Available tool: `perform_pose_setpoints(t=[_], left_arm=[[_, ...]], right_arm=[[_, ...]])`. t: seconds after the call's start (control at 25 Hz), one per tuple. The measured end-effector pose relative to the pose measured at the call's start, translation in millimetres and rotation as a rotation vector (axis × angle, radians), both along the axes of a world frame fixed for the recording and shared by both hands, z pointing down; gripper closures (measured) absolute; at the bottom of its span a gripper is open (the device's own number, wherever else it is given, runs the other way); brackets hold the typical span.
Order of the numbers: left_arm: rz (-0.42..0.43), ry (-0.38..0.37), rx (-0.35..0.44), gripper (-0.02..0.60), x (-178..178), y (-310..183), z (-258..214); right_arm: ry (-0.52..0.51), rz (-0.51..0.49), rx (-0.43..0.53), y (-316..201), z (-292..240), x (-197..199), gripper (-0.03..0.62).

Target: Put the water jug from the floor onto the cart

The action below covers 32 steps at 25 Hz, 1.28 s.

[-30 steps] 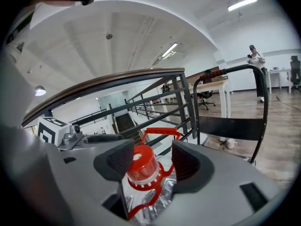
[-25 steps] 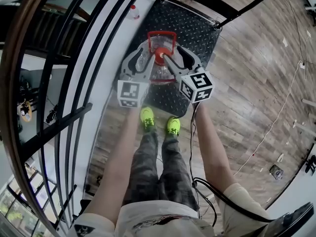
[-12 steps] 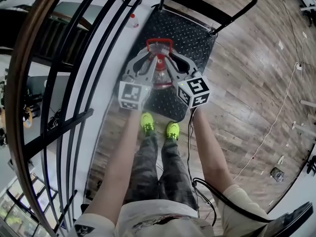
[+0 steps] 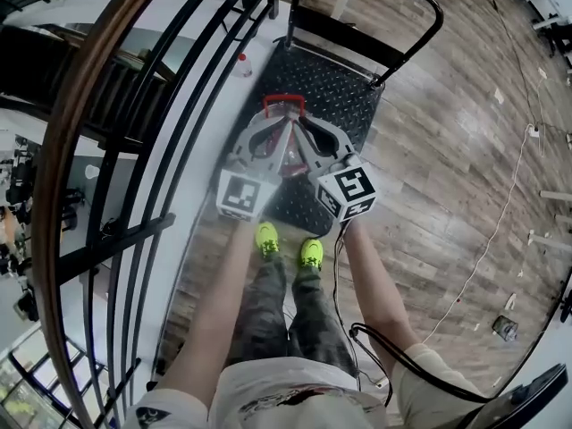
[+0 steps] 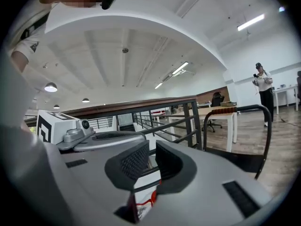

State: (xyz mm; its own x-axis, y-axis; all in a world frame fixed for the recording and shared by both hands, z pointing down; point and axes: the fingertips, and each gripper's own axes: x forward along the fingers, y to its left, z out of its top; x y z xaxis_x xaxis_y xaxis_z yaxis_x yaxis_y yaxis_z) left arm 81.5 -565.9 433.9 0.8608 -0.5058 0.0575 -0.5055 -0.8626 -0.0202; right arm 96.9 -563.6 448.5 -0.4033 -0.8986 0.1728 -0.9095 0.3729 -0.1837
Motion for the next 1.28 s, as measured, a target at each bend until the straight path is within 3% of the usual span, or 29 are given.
perform_pose_setpoints(t=[0.12, 0.44, 1.28], left_arm=[[-0.023, 0.049, 0.011, 0.569, 0, -2, -24], [-0.018, 0.012, -0.01, 0.571, 5, 6, -42], [-0.034, 0.016, -0.008, 0.571, -2, 9, -66]], right_arm=[[0.0, 0.001, 0.031, -1, -21, -1, 0.545], [-0.003, 0.03, 0.057, 3, -51, 5, 0.566], [0.001, 0.03, 0.077, 10, -79, -3, 0.568]])
